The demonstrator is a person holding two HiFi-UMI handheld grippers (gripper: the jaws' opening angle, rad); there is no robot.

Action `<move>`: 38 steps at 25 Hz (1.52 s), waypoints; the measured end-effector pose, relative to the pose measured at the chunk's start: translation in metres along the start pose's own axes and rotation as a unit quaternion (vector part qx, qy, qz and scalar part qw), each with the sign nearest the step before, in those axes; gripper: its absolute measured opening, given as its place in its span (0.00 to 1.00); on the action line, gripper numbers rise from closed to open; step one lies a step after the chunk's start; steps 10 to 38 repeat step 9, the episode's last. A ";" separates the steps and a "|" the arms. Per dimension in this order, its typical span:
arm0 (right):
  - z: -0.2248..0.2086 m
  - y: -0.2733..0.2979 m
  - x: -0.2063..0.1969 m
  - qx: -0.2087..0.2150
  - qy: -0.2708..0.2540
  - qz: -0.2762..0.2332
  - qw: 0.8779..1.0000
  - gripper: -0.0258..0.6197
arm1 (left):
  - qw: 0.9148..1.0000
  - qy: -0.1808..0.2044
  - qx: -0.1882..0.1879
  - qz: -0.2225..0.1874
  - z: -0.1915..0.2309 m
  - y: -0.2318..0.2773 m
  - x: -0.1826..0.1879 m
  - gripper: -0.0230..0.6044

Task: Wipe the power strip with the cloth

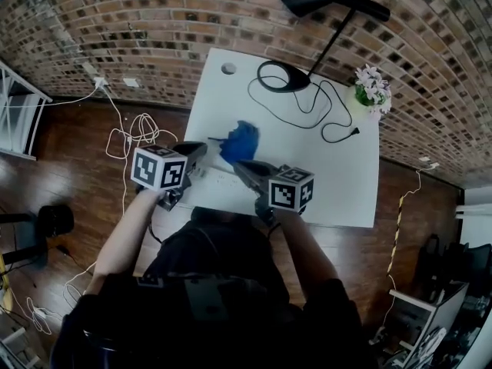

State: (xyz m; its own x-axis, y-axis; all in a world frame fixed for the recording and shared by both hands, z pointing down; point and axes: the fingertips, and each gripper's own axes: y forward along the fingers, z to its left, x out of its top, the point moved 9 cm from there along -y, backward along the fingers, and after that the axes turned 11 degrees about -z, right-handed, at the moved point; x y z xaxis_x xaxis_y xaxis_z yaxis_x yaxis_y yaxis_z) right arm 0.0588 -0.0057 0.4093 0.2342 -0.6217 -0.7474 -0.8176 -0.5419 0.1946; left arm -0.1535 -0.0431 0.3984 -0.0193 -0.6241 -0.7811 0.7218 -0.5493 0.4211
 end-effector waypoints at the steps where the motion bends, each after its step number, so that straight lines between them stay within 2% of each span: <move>1: 0.002 -0.001 -0.002 -0.005 0.001 0.000 1.000 0.01 | 1.000 -0.001 -0.004 -0.003 0.001 -0.003 0.000 0.03; 9: 0.014 -0.008 -0.019 -0.036 0.010 0.000 0.999 0.01 | 0.999 -0.022 -0.029 -0.025 0.008 -0.024 0.002 0.03; 38: 0.014 -0.008 -0.019 -0.036 0.010 0.000 0.999 0.01 | 0.999 -0.022 -0.029 -0.025 0.008 -0.024 0.002 0.03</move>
